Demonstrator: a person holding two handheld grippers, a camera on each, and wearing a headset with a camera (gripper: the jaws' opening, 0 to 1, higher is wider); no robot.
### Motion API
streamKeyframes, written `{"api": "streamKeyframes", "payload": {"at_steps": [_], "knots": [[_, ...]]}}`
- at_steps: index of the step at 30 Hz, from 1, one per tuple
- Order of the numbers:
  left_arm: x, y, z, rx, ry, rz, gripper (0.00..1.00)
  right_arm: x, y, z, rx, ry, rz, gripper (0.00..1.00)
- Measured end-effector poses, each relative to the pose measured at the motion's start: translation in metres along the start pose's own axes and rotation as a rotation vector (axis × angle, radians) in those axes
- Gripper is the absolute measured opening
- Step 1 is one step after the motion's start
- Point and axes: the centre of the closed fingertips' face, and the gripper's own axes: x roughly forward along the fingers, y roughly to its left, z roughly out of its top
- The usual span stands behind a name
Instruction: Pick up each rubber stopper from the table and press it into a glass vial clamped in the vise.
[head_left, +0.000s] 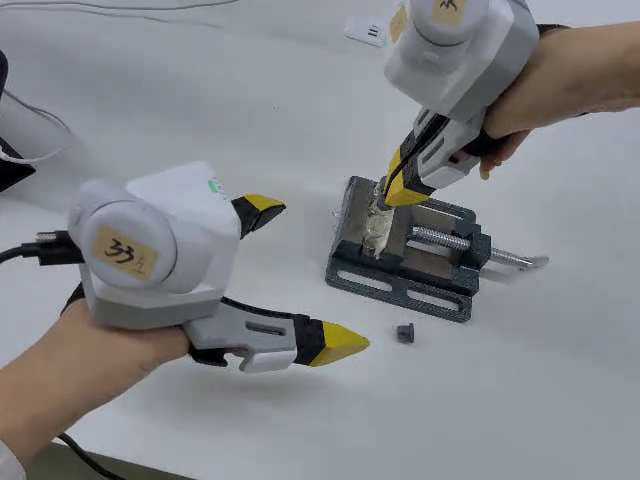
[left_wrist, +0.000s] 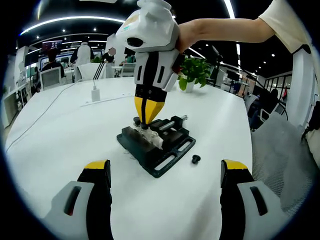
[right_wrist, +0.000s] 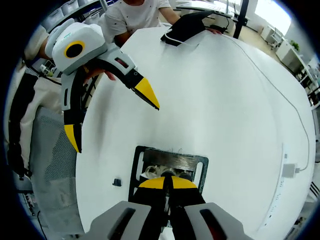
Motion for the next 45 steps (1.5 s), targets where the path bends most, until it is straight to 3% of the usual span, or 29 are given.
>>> {"api": "streamKeyframes", "payload": {"at_steps": [7,8,11,24,32,38,41,43,45], "knots": [[0.001,0.001,-0.001,-0.004,-0.004,0.001,0.90,0.001,-0.002,-0.002,0.018,0.030,0.002,0.00],[0.001,0.001,-0.001,-0.005,-0.001,0.001,0.89,0.001,-0.001,-0.002,-0.018,0.041,-0.002,0.00],[0.000,0.001,-0.002,-0.008,-0.003,0.002,0.89,0.002,-0.002,-0.001,-0.008,0.059,-0.005,0.00],[0.002,0.000,-0.004,-0.013,-0.003,0.002,0.89,0.004,-0.005,0.000,-0.006,0.092,0.001,0.00],[0.006,-0.002,0.002,-0.010,-0.010,-0.005,0.89,0.006,-0.009,0.001,-0.011,0.103,0.000,0.00],[0.006,-0.004,0.008,0.011,-0.005,-0.001,0.89,0.003,-0.001,-0.001,-0.006,0.105,0.000,0.00],[0.004,-0.004,0.013,0.017,-0.006,0.002,0.89,0.002,-0.003,-0.002,0.012,0.088,0.008,0.00],[0.002,-0.005,0.016,0.023,-0.007,0.005,0.89,0.002,-0.002,-0.001,0.072,0.057,0.020,0.00],[0.000,-0.006,0.021,0.031,-0.012,0.005,0.89,0.001,-0.003,-0.002,0.041,0.059,0.015,0.00]]}}
